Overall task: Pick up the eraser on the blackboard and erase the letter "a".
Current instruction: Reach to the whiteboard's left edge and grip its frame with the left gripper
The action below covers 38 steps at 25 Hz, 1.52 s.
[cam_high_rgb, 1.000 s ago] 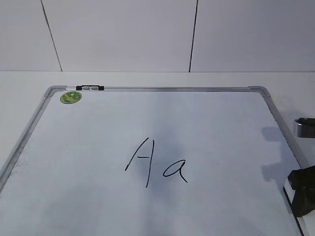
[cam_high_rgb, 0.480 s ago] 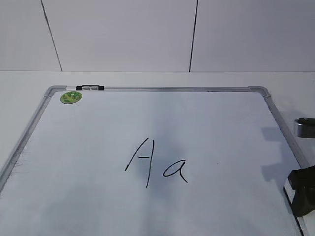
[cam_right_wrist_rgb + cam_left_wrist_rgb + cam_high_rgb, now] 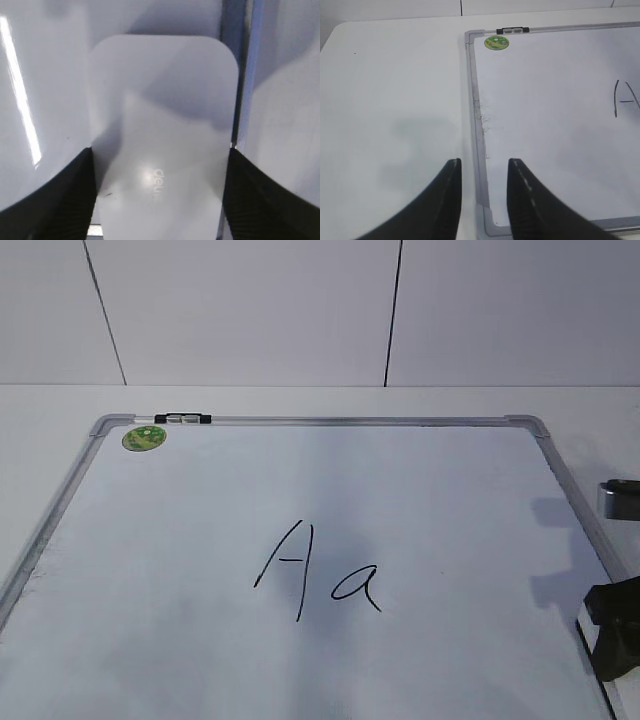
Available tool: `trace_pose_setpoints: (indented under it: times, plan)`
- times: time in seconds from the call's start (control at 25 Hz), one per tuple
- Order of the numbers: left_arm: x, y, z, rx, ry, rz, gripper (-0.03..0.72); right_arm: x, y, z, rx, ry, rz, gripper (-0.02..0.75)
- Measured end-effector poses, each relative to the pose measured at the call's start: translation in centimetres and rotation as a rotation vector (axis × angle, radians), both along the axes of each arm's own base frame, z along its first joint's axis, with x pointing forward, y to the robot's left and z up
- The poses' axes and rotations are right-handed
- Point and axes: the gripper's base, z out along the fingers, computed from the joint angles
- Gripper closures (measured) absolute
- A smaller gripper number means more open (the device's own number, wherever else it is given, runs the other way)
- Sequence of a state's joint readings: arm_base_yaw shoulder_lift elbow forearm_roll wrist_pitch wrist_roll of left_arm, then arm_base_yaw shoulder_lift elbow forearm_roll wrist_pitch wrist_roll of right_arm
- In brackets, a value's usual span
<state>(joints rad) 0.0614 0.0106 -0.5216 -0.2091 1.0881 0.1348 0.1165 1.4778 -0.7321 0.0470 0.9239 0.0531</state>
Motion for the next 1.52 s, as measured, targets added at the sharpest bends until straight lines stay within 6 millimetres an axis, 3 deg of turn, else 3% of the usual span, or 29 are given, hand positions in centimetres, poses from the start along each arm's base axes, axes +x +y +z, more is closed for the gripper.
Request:
trace_pose_setpoints:
  times: [0.76,1.2,1.52]
  plan:
    - [0.5,-0.5,0.3,-0.061,0.010,-0.034,0.449,0.3,0.3,1.2,0.017,0.072,-0.014,0.211]
    - [5.8,-0.1,0.0,-0.087,0.251,-0.011,0.449,1.5,0.9,4.1,0.071,0.096,-0.029,0.211]
    - [10.0,0.1,-0.3,-0.119,0.390,0.008,0.449,1.8,1.5,4.6,0.126,0.088,-0.035,0.211]
